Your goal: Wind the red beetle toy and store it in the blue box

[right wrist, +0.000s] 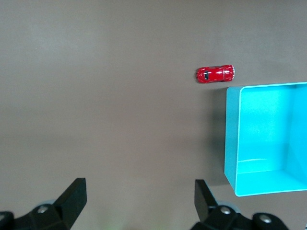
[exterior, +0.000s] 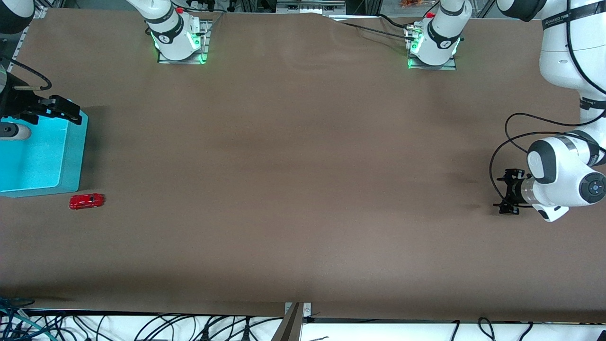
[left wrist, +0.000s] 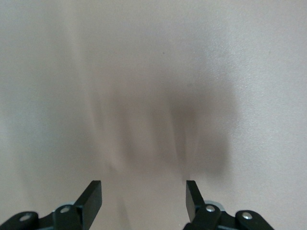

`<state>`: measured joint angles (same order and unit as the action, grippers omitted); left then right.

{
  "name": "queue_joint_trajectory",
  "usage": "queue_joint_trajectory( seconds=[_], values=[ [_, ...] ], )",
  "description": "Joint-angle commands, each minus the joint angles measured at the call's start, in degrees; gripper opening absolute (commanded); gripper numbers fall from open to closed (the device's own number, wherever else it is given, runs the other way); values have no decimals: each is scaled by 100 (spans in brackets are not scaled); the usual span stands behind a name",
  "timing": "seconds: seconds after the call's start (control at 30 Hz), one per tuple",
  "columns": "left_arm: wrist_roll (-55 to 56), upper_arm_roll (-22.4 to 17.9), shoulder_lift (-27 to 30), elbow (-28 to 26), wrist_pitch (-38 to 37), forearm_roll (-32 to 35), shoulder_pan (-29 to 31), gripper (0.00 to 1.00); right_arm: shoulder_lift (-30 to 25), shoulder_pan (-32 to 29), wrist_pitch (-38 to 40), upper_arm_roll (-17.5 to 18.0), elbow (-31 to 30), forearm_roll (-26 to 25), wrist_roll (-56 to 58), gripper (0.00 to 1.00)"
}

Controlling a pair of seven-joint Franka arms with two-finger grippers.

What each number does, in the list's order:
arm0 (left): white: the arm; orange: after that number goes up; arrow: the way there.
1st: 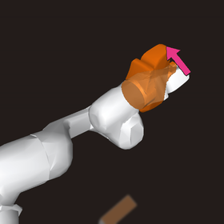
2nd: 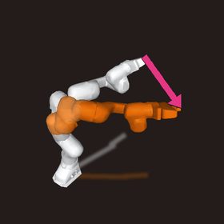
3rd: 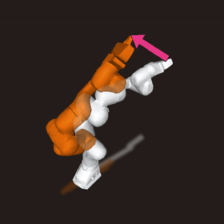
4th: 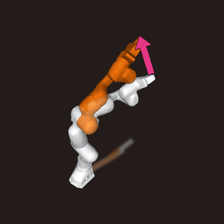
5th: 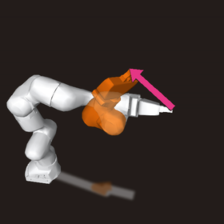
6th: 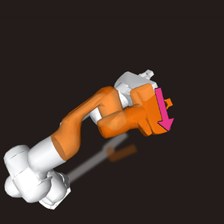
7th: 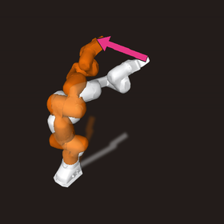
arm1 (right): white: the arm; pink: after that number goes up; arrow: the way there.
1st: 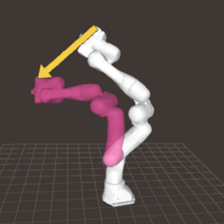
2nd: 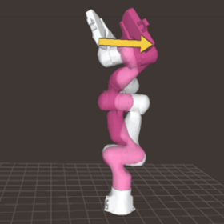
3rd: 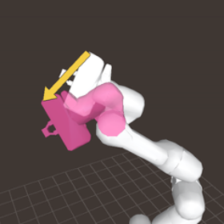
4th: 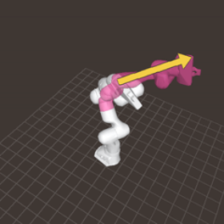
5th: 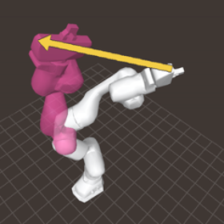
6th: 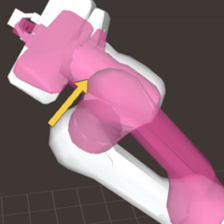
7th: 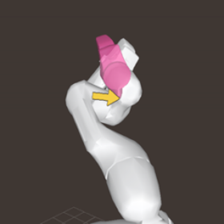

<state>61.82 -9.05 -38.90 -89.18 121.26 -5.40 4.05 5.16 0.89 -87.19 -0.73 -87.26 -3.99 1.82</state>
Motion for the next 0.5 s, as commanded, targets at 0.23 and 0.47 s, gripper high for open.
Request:
queue_joint_trajectory(
  seconds=[0.23,0.47],
  values=[
    [-1083,35,85,621,-269,-58,-106,100,64,-10,-210,38,148,65,46,100],
    [-1979,61,383,824,-322,-58,-124,100,64,-10,-289,47,139,21,73,100]
  ],
)
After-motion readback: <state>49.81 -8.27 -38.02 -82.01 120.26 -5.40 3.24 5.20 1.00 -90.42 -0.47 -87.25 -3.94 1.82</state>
